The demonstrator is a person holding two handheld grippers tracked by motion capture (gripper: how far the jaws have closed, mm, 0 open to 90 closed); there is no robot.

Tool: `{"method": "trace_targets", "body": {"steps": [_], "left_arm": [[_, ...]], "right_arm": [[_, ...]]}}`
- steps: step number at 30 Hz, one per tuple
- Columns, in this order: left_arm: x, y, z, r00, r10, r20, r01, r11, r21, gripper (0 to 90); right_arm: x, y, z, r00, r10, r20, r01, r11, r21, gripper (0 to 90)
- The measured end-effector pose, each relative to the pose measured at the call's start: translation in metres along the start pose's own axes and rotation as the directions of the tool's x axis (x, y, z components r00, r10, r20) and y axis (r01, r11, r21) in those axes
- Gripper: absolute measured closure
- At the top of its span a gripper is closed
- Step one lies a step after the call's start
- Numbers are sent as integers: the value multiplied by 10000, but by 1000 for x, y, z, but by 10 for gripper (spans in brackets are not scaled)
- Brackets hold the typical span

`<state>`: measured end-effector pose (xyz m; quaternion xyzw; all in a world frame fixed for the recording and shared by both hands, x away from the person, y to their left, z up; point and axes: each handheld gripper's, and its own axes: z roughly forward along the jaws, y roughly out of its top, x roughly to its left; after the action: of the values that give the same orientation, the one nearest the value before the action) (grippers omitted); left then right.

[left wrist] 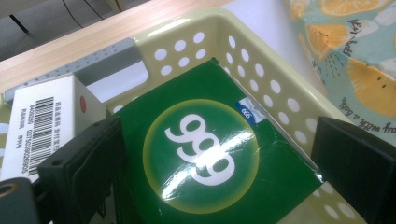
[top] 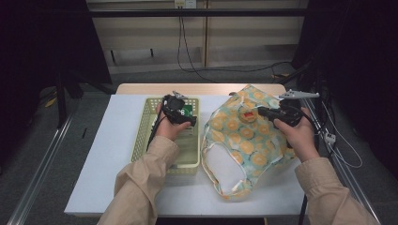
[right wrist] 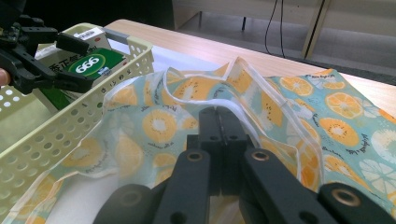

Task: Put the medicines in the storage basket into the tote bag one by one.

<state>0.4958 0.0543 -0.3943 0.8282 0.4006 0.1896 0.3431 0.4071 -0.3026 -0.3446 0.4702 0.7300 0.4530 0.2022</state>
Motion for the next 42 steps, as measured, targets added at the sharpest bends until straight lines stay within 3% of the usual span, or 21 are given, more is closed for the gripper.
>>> {"method": "trace_targets", "body": {"steps": [5, 8, 9, 11, 14, 17, 19, 21, 27, 31, 34, 37, 40, 42], "left_arm": [[2, -3, -3, 10000, -89, 33, 89, 10000, 9, 29], [2, -4, -6, 9999, 108, 20, -108, 9997, 238, 36], [2, -4, -7, 10000, -42, 41, 42, 9998, 171, 43], [5, -5, -11, 9998, 172, 116, -176, 9991, 378, 64], [8, -6, -16, 9998, 72, 166, -80, 9988, 492, 98], [10, -6, -17, 9996, -137, 232, 132, 9996, 253, 98], [11, -6, -14, 9998, -170, 66, 168, 9997, 173, 87], [9, -6, -10, 9999, -38, -139, 41, 9997, 231, 45], [1, -4, -4, 9994, 208, -276, -199, 9993, 317, 29], [1, -6, -6, 9969, 637, -453, -620, 9974, 379, 86], [3, -7, -9, 9982, 533, -285, -524, 9981, 327, 99], [1, -9, -12, 9977, 678, -70, -674, 9968, 428, 107], [0, -15, -13, 9990, 182, 418, -208, 9978, 623, 124], [3, -20, -15, 9983, 127, 565, -156, 9985, 521, 127]], "right_arm": [[0, -1, 0, 10000, 7, 20, -7, 10000, 37, 900], [0, -1, -1, 10000, 22, 21, -22, 10000, 26, 900], [-1, -1, -1, 10000, 11, 14, -11, 10000, 30, 900], [-1, -1, -2, 10000, 19, -1, -19, 10000, 14, 900], [-1, -1, -2, 10000, 39, 21, -38, 10000, -4, 900], [-1, -1, -1, 10000, 52, 21, -52, 10000, -26, 900], [0, 0, 0, 10000, 47, 7, -47, 10000, -12, 900], [1, 0, 0, 10000, 51, -7, -51, 10000, 6, 900], [0, 2, 1, 10000, 30, -25, -30, 10000, -2, 900], [0, 1, 1, 10000, 64, -23, -64, 10000, -10, 900], [-1, 1, 0, 10000, 80, -7, -80, 10000, -35, 900], [0, 1, 0, 10000, 62, -15, -62, 10000, -47, 900], [0, 1, 0, 10000, 73, -25, -73, 10000, -44, 900], [0, 1, 0, 10000, 67, -9, -67, 10000, -36, 900]]}}
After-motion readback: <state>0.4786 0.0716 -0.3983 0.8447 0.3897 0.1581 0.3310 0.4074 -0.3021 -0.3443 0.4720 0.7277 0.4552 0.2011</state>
